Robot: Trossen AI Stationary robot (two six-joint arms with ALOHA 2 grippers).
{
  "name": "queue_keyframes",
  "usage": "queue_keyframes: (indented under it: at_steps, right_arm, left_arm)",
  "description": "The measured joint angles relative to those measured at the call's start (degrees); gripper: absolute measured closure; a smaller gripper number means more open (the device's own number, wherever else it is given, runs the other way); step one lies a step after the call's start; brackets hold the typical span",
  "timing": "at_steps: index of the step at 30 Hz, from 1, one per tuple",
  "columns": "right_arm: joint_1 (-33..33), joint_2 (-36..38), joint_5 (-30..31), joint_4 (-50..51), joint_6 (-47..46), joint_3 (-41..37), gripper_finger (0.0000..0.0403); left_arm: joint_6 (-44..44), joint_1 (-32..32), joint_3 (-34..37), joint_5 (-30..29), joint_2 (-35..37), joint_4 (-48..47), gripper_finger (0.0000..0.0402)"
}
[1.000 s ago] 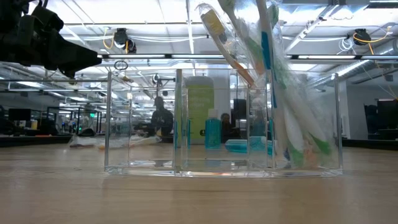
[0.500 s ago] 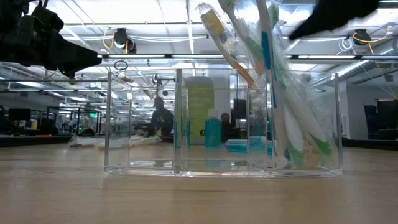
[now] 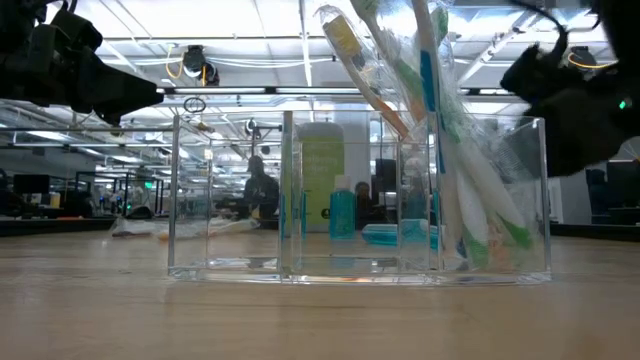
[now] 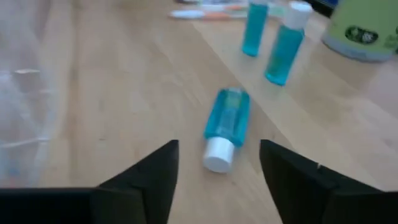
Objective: Pick & Place toothbrushing station
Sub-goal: Put the mouthwash into the transparent organizer
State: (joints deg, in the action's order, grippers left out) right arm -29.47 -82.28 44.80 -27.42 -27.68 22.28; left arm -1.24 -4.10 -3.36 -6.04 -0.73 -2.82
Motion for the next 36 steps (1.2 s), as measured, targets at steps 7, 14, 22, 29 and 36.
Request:
queue_keyframes:
  at_steps: [7,14,22,29,36]
  right_arm:
    - [4.0,-7.3,-4.9,-4.9,1.4,1.1,0.0169]
    - [6.4,-10.3,-6.3,-6.2,1.5,1.5,0.0187]
    - [9.0,-15.3,-12.0,-11.7,1.5,1.5,0.0191]
    - [9.9,-16.4,-10.9,-12.2,1.7,1.5,0.0215]
    - [10.3,-16.5,-10.4,-14.8,5.1,1.5,0.0263]
  left_arm:
    - [0.0,0.0,0.0,0.0,0.0,0.0,0.0236]
    - [0.0,0.0,0.0,0.0,0.0,0.0,0.0236]
    - [0.0,0.0,0.0,0.0,0.0,0.0,0.0236]
    - [0.0,0.0,0.0,0.0,0.0,0.0,0.0236]
    - [0.0,0.0,0.0,0.0,0.0,0.0,0.0236]
